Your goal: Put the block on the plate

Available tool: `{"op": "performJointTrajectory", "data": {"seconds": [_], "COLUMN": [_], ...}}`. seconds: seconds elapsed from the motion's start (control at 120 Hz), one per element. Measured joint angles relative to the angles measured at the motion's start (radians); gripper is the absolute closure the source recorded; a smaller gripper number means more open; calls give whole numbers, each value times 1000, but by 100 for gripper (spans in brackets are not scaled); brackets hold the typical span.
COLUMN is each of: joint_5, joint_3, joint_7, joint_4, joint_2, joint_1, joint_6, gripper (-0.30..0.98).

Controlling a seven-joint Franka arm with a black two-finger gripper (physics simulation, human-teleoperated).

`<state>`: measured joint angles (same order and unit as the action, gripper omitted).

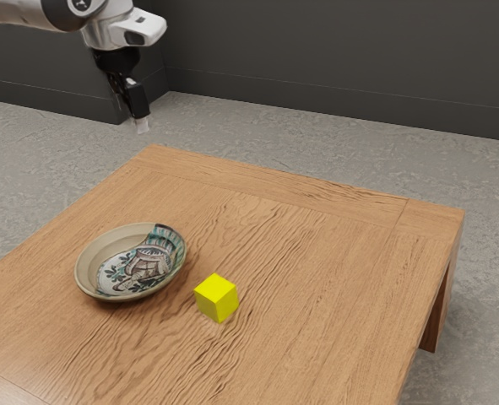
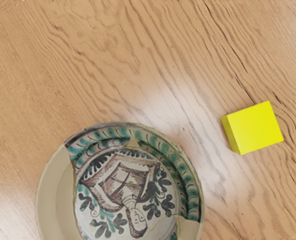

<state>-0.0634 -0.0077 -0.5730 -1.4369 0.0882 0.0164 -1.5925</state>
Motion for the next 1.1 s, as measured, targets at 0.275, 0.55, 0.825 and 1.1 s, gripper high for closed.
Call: {"op": "performJointTrajectory", "data": {"seconds": [0.275,0.55,0.825,1.1], "joint_5": [-20,-30,64,154], "joint_3": [-52,-55,-111,-126], "joint_7": [-128,-204,-131,56], "joint_4": [-46,-196,-389,-568], "joint_2": [48,62,-6,-13], "joint_1": [-44,-99,-128,-123], "joint_6": [18,1,-129,-385], "gripper": [0,0,0,0]}}
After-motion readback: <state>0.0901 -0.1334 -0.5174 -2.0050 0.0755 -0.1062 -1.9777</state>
